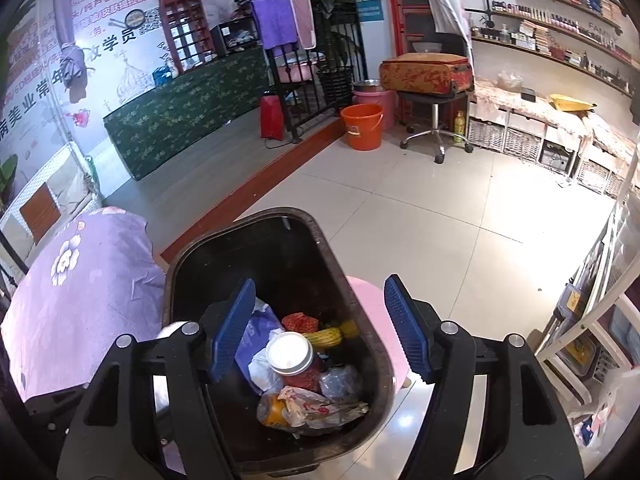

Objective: Collect trash

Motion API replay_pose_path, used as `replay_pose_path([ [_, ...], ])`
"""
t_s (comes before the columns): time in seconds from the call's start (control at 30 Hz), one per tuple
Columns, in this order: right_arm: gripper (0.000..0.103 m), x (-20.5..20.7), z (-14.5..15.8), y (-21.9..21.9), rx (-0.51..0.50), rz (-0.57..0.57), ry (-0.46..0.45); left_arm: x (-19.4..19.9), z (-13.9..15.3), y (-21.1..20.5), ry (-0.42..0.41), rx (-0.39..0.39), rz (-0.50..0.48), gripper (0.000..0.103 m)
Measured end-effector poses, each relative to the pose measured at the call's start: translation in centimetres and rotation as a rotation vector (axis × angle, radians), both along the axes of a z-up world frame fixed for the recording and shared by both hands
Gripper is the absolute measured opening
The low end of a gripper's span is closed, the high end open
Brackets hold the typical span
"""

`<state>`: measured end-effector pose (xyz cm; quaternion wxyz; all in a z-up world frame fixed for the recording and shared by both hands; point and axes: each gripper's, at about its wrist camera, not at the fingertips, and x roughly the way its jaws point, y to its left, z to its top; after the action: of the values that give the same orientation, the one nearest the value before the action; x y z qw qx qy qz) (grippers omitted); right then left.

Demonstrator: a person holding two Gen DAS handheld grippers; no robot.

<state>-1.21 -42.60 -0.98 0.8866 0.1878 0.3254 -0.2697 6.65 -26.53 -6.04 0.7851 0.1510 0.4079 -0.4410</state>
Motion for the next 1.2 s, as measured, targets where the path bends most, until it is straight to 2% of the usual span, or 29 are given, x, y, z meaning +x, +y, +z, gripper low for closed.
replay_pose_path([
  [0.13, 0.067, -0.5, -0.1, -0.7, -0.001, -0.018, 0.004, -0.1, -0.5, -0.8, 0.030, 0.010, -0.013, 0.023],
  [0.27, 0.071, -1.0, -0.2, -1.5, 0.007, -0.039, 0.004, -0.2, -0.8, -1.5, 0.025, 0.028, -0.032, 0.028],
  [0.37, 0.071, -1.2, -0.3, -1.8, 0.013, -0.048, 0.002, -0.4, -0.9, -2.0, 0.022, 0.034, -0.044, 0.046],
  [0.43, 0.071, -1.2, -0.3, -1.9, 0.012, -0.051, 0.005, -0.6, -0.7, -1.9, 0.017, 0.013, -0.054, 0.071],
  [0.53, 0.071, -1.2, -0.3, -1.9, 0.014, -0.053, 0.007, -1.1, -0.3, -1.7, -0.012, -0.024, -0.066, 0.091],
  [0.67, 0.073, -1.2, -0.4, -1.9, 0.014, -0.051, 0.007, -1.6, 0.1, -1.1, -0.043, -0.046, -0.072, 0.095],
  [0.73, 0.084, -1.2, -0.3, -1.8, 0.010, -0.053, 0.002, -1.6, 0.4, -0.1, -0.046, -0.065, -0.045, 0.096],
  [0.93, 0.084, -0.9, 0.2, -0.7, 0.003, -0.028, -0.020, -0.8, 1.4, 3.3, -0.032, -0.121, 0.058, 0.097],
  [1.0, 0.086, -0.8, 0.5, -0.1, -0.002, -0.012, -0.037, -0.8, 1.9, 4.6, -0.068, -0.129, 0.097, 0.097],
  [1.07, 0.093, -0.5, 1.1, 0.7, -0.012, -0.002, -0.053, -0.8, 2.3, 6.2, -0.112, -0.127, 0.141, 0.097],
  [1.2, 0.095, 0.1, 1.7, 4.1, -0.041, 0.065, -0.085, -0.4, 3.1, 9.7, -0.167, -0.115, 0.242, 0.097],
])
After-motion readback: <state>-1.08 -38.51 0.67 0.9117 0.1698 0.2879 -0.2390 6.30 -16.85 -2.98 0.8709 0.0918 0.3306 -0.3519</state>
